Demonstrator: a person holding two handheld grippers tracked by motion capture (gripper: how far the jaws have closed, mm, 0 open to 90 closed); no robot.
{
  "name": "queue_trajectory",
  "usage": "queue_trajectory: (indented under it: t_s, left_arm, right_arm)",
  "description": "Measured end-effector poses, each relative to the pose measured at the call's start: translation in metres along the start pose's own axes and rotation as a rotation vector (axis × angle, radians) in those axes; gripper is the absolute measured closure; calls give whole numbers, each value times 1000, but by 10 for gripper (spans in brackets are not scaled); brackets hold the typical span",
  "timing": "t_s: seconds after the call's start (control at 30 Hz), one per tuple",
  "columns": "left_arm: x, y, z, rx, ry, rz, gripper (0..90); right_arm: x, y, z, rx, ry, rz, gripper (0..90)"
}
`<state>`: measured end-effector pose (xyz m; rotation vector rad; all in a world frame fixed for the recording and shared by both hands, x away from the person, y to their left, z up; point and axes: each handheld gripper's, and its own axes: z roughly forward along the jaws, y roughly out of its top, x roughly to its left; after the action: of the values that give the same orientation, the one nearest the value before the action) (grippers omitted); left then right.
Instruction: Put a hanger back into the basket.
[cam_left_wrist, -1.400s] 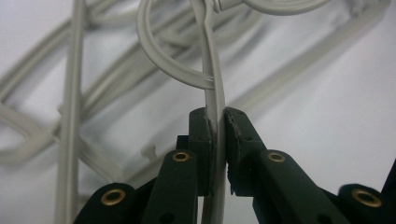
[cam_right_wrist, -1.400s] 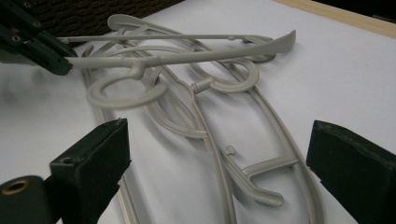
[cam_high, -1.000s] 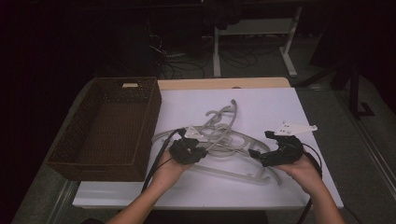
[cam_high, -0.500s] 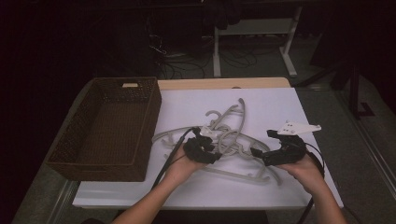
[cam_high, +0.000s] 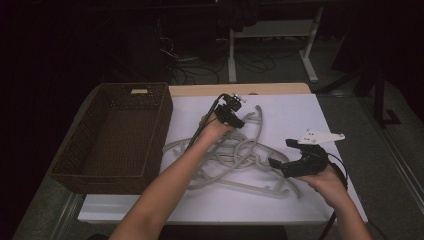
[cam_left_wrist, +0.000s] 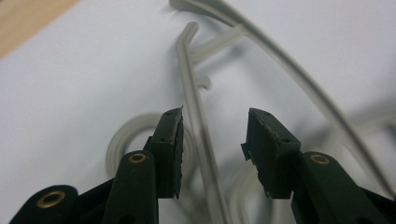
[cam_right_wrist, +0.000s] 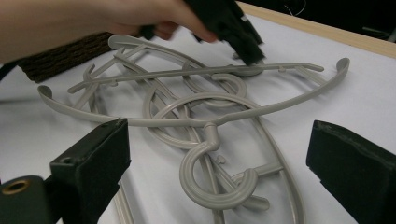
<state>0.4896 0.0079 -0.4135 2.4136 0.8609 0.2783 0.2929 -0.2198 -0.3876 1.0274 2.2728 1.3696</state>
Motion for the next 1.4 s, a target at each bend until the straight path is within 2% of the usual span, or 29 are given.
queue_trajectory:
  t_s: [0.07, 0.13, 0.2, 0.27, 0.43, 0.53, 0.6, 0.73, 0.9, 0.97, 1.03, 1.1, 1.2, 1.27, 1.4]
  left_arm:
    - [2, 4, 13, 29, 25, 1, 587]
    - [3, 7, 21, 38, 27, 3, 627]
    - [2, 10, 26, 54, 53, 14, 685]
    - [2, 12, 27, 52, 49, -1, 748]
    - [3, 13, 25, 63, 70, -6, 793]
    - [8, 10, 16, 53, 85, -20, 813]
    - [12, 6, 7, 47, 118, -19, 812]
    - [33, -5, -9, 34, 149, -84, 811]
    - [60, -25, -16, 44, 201, -180, 806]
    - [67, -32, -17, 36, 191, -200, 780]
    - [68, -35, -22, 26, 193, -202, 646]
    - [66, -37, -32, 5, 180, -194, 598]
    - [56, -43, -56, -48, 126, -191, 517]
    - [47, -50, -71, -75, 91, -177, 516]
    - [24, -76, -100, -119, 36, -147, 623]
  right_arm:
    - [-1, -1, 0, 0, 3, 1, 59]
    - [-1, -2, 0, 1, 4, 4, 59]
    - [-2, -2, 0, 0, 5, 6, 59]
    - [-3, -2, 0, -3, 7, 7, 59]
    - [-1, -2, 0, -4, 8, 4, 61]
    - [-1, -2, 0, -2, 7, 2, 61]
    - [-1, -2, 1, -1, 7, 4, 61]
    - [0, -2, 2, 1, 5, 1, 61]
    - [3, -1, 5, 11, 7, -6, 62]
    - [4, -1, 6, 13, 8, -7, 62]
    - [4, -1, 7, 16, 9, -11, 62]
    - [6, 0, 8, 17, 13, -12, 65]
    - [9, 1, 11, 26, 18, -17, 67]
    - [11, 1, 12, 29, 22, -21, 68]
    - [13, 1, 14, 35, 23, -20, 68]
